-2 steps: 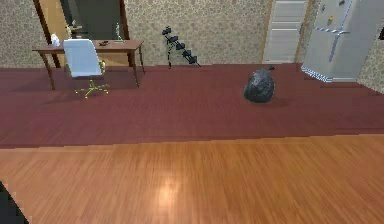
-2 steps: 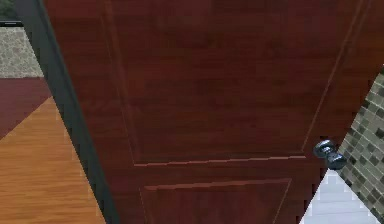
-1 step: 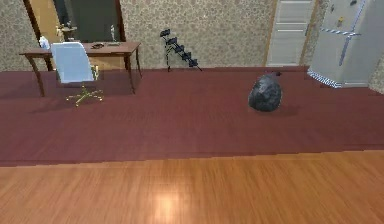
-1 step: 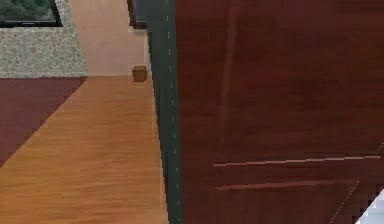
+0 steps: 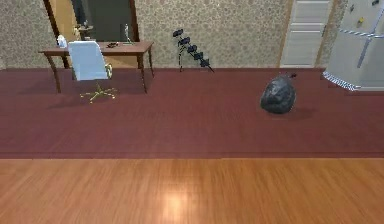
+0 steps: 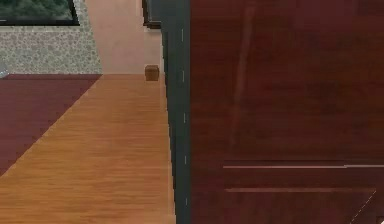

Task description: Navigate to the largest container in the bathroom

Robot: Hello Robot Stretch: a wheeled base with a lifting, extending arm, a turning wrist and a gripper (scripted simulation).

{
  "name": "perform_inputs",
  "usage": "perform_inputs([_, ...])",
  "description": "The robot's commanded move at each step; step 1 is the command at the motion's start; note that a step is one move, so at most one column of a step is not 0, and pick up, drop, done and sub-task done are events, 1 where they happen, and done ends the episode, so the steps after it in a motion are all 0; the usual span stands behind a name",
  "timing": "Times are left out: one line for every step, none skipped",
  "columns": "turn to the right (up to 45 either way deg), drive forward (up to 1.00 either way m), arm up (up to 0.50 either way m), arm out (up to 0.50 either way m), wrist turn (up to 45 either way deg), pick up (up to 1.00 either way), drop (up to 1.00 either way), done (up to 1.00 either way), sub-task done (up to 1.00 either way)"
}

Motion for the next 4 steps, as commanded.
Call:
perform_inputs([0.0, 0.45, 0.00, 0.00, 0.0, 0.00, 0.00, 0.00, 0.00])
perform_inputs([-45.0, 0.00, 0.00, 0.00, 0.0, 0.00, 0.00, 0.00, 0.00])
perform_inputs([-6.0, 0.00, 0.00, 0.00, 0.0, 0.00, 0.00, 0.00, 0.00])
perform_inputs([0.0, 1.00, 0.00, 0.00, 0.0, 0.00, 0.00, 0.00, 0.00])
